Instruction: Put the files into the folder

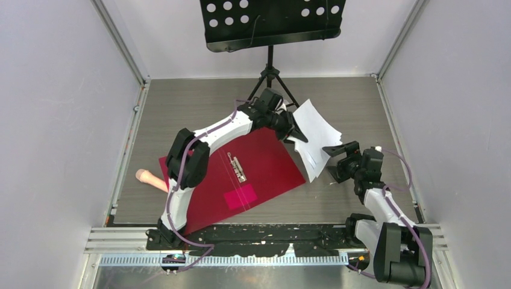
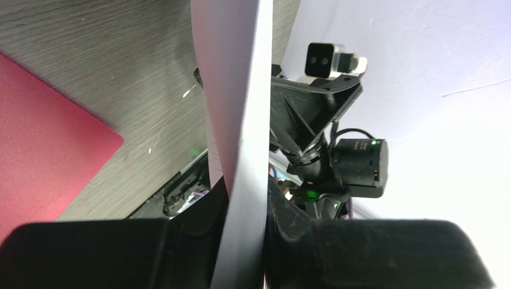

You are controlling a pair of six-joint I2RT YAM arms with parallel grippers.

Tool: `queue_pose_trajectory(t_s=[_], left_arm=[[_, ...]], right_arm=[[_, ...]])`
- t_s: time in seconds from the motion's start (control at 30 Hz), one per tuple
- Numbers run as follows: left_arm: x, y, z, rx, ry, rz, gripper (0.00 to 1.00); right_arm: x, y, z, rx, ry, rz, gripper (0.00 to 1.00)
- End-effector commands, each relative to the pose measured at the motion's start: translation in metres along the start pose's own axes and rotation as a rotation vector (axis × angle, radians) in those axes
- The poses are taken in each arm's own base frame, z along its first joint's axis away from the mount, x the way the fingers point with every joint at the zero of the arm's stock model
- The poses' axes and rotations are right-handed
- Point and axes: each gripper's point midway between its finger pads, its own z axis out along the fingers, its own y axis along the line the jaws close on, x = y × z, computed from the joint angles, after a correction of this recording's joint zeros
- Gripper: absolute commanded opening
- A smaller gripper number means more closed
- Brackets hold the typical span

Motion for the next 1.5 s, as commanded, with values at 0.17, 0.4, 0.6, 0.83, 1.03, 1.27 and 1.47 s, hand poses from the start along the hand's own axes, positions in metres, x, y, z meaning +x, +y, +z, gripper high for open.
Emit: queue_pose_trajectory(t_s=[0.17,0.4,0.6,0.83,1.03,1.27,1.47], left_arm=[[0.006,-0.033,-0.027,0.102,-0.021,-0.012,0.19],[0.011,-0.028,-0.029,0.098,-0.015,-0.029,0.19],[0.015,-0.023,-0.031,0.092,-0.011,-0.032,0.19],[0.026,-0.006,-0.034,0.079,0.003,-0.038,0.19],[0.036,0.010,-0.036,0.067,0.016,-0.037,0.19],[0.044,0.026,-0.036,0.033,0.018,-0.011,0.19],[0.062,0.089,-0.058,-0.260,-0.055,0.182,0.51]], right_arm=[[-0.001,-0.027,-0.001,0.085,-0.062,0.104,0.95],[0.005,-0.002,0.017,-0.036,-0.034,0.157,0.95],[0.009,0.010,0.026,-0.092,-0.042,0.226,0.95],[0.000,0.021,0.021,-0.181,-0.098,0.253,0.97],[-0.003,0.042,0.013,-0.301,-0.104,0.275,0.77],[0.008,0.052,0.011,-0.320,-0.058,0.209,0.45],[0.022,0.048,0.014,-0.178,0.031,-0.021,0.06]])
